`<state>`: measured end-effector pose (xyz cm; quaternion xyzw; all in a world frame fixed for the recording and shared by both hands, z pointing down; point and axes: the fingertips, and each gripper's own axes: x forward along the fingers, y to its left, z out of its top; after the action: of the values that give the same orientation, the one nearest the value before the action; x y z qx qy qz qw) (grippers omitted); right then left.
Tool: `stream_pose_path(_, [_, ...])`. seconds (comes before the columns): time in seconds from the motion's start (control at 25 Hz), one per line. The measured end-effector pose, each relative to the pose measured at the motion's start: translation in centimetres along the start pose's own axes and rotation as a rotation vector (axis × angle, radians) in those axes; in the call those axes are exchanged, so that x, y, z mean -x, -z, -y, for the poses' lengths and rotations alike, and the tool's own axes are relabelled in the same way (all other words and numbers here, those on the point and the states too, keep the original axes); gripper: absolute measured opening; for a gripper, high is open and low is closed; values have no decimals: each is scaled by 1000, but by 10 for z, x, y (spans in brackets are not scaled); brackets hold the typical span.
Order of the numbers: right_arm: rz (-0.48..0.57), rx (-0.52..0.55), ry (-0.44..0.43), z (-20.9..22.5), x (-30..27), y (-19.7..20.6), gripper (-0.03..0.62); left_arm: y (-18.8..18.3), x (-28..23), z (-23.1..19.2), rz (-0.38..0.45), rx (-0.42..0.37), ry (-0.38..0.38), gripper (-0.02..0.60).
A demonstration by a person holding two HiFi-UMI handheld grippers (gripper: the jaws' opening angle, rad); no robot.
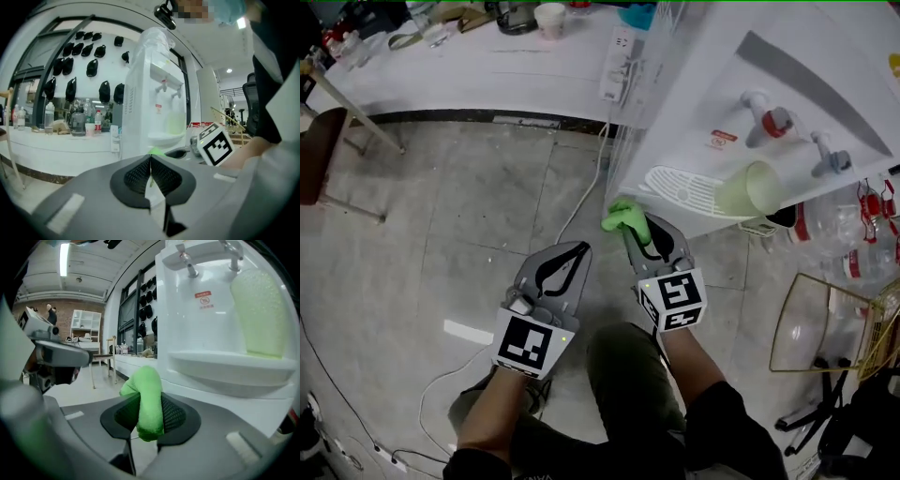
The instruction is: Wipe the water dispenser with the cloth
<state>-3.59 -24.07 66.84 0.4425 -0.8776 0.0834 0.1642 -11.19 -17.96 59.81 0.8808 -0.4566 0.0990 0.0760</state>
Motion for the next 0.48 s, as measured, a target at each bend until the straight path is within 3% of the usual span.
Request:
stream_pose_path(0.24, [-43,16,-1,9,-23,9,109,2,32,21,-3,12,-63,3])
stream_pose_path(0.32, [-40,8,0,14,-24,8,109,3,37,24,21,-21,-81,3])
stream_pose_path(0.48, [-39,25,-12,21,-21,7,109,-3,32,32,32,-30,-49,3])
